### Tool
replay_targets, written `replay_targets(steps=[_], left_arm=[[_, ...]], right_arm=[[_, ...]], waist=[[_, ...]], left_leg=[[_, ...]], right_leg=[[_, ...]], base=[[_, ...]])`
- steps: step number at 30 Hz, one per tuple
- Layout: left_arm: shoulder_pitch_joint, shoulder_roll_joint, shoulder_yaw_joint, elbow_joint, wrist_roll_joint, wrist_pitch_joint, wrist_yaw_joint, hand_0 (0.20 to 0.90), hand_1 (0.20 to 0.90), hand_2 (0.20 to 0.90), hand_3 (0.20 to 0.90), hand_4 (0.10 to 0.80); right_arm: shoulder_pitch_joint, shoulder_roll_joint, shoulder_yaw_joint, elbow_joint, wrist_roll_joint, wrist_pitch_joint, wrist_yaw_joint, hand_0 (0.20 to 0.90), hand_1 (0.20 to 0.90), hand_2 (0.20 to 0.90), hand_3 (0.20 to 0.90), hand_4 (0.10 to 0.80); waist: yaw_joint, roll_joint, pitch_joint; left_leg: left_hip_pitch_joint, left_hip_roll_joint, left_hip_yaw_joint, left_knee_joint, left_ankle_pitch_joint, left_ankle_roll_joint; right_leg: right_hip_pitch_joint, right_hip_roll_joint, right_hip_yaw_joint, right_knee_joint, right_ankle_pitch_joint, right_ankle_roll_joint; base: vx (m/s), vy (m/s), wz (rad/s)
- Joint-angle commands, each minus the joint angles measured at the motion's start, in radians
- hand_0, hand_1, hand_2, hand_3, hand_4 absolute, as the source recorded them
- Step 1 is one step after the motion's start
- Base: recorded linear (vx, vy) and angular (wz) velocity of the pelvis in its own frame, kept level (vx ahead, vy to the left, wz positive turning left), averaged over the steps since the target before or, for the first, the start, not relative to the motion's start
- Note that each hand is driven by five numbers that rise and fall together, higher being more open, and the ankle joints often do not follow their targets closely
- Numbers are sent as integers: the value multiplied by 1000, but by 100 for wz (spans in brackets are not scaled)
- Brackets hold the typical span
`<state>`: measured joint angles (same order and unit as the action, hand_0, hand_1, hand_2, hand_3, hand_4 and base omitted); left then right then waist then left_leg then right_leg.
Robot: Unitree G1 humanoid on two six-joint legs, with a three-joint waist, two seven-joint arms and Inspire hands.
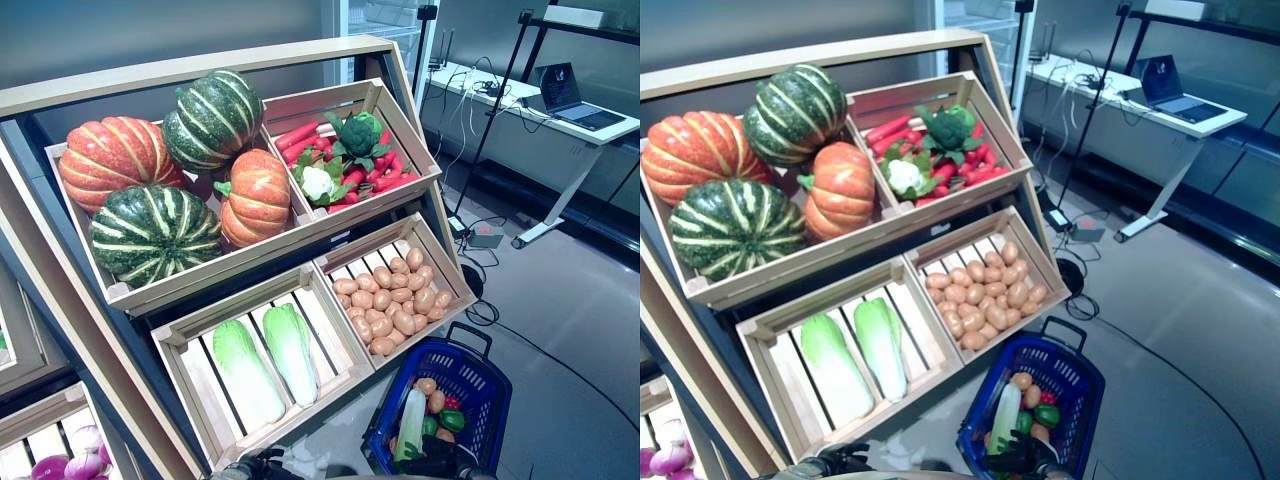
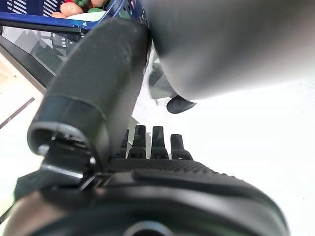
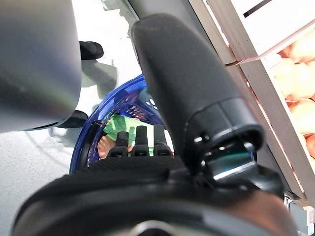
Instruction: Put vegetables into the basket
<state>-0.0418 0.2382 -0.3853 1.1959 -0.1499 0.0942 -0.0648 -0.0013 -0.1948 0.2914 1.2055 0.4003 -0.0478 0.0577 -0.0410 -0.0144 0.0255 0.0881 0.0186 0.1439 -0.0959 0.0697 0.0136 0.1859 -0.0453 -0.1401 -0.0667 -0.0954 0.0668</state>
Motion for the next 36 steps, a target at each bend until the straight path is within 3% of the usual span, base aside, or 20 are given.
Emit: replay_targets(steps=[1, 14, 19, 20, 24, 27, 29, 30, 32, 36], left_arm=[[-46, -41, -18, 60, 31, -13, -19, 900, 900, 900, 900, 800], [-44, -40, -13, 68, 12, -40, -15, 900, 900, 900, 900, 800], [-43, -34, 15, 52, -35, -169, 49, 900, 900, 900, 900, 800], [-43, -16, 23, 14, -6, -230, 47, 900, 900, 900, 900, 800], [-62, 16, 3, -65, -7, -288, 1, 900, 900, 900, 900, 800], [-97, 63, -21, -239, -12, -298, -70, 900, 900, 900, 900, 800], [-121, 132, -45, -495, -54, -203, -123, 900, 900, 900, 900, 800], [-121, 137, -45, -511, -55, -199, -128, 900, 900, 900, 900, 800], [-148, 212, -45, -707, -70, -158, -168, 900, 900, 900, 900, 800], [-169, 272, -8, -881, -132, -130, -183, 900, 900, 900, 900, 800]], right_arm=[[-55, 0, 23, 26, 11, -48, 43, 900, 900, 900, 900, 800], [-63, -2, 35, 19, 19, -43, 41, 900, 900, 900, 900, 800], [-67, 6, 44, 10, 46, -30, 17, 900, 900, 900, 900, 800], [-63, -3, 43, 7, 56, -30, 18, 900, 900, 900, 900, 800], [-60, -25, 36, 14, 46, -39, 44, 900, 900, 900, 900, 800], [-60, -51, 26, 5, 19, -33, 65, 900, 900, 900, 900, 800], [-49, -59, 24, -35, 5, -11, 45, 900, 900, 900, 900, 800], [-49, -59, 24, -38, 5, -10, 44, 900, 900, 900, 900, 800], [-37, -68, 18, -66, -4, 8, 30, 900, 900, 900, 900, 800], [-16, -70, 17, -78, -10, 17, 23, 900, 900, 900, 900, 800]], waist=[[-12, 11, 32], [-12, 12, 32], [-11, 19, 32], [-10, 21, 32], [-10, 23, 35], [-14, 35, 42], [-16, 48, 47], [-16, 48, 47], [-14, 58, 52], [-12, 60, 54]], left_leg=[[49, 21, 12, 9, -114, -24], [50, 26, 14, 9, -109, -26], [48, 24, 11, 9, -108, -30], [46, 27, 14, 9, -106, -34], [45, 30, 14, 9, -107, -34], [44, 35, 21, 9, -102, -37], [37, 32, 17, 9, -99, -36], [37, 32, 17, 9, -99, -36], [29, 32, 16, 9, -97, -35], [25, 32, 17, 9, -97, -33]], right_leg=[[-63, -32, -15, -21, 97, 37], [-64, -25, -10, -20, 93, 31], [-66, -25, -6, -21, 94, 30], [-67, -24, -5, -21, 94, 31], [-67, -20, -3, -21, 92, 29], [-68, -17, -2, -21, 95, 29], [-74, -19, -1, -21, 95, 29], [-74, -19, -2, -21, 95, 29], [-80, -22, -8, -21, 95, 29], [-81, -22, -16, -21, 93, 27]], base=[[0, 0, 0], [-6, -7, 0], [-12, -19, 0], [0, 0, 0], [-11, -13, -2], [-14, 3, -5], [-22, 31, -7], [-29, 33, -4], [0, 0, 0], [0, 0, 0]])
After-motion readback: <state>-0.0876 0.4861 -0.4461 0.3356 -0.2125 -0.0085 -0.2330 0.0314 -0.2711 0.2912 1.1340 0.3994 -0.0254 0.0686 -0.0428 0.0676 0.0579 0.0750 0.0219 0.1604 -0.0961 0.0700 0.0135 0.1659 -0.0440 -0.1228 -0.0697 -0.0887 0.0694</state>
